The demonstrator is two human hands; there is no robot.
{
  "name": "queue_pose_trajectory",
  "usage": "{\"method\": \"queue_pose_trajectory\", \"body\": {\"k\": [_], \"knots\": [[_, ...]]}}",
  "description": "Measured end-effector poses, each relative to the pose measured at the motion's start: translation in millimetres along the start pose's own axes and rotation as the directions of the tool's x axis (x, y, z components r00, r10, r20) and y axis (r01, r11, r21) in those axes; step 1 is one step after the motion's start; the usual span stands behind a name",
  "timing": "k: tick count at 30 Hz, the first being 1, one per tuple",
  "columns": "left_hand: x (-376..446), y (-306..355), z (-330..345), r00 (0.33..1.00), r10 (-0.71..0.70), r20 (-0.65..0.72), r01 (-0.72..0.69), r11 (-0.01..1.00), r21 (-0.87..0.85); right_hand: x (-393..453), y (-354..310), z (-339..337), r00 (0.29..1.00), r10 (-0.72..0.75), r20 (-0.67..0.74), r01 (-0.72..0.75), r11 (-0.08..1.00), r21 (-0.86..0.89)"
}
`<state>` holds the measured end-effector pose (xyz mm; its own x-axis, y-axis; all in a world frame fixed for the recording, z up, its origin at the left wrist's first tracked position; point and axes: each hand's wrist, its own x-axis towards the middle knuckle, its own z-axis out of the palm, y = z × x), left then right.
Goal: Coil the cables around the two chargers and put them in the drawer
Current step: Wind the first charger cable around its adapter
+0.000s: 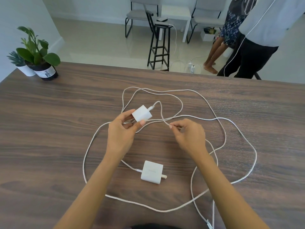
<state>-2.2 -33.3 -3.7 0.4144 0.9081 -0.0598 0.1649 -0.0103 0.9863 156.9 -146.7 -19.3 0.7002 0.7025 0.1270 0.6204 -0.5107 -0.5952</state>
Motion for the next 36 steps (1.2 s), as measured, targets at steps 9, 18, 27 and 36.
{"method": "queue_pose_trajectory", "body": {"k": [9, 18, 27, 36], "knots": [[-3, -3, 2, 0.991, 0.074, 0.111, -0.079, 0.996, 0.047, -1, -17, -17, 0.923, -0.241, 0.301, 0.276, 0.958, -0.079], [-6, -6, 4, 0.963, 0.108, 0.246, -0.117, 0.993, 0.021, 6, -19, -32, 0.903, -0.342, 0.262, 0.342, 0.939, 0.047], [-6, -6, 8, 0.934, 0.101, 0.343, -0.097, 0.995, -0.028, 16, -25, -38, 0.948, -0.263, 0.181, 0.199, 0.93, 0.31], [-15, 3, 9, 0.864, 0.087, 0.496, -0.033, 0.993, -0.116, 33, -15, -35, 0.951, -0.225, 0.211, 0.103, 0.877, 0.47]]}}
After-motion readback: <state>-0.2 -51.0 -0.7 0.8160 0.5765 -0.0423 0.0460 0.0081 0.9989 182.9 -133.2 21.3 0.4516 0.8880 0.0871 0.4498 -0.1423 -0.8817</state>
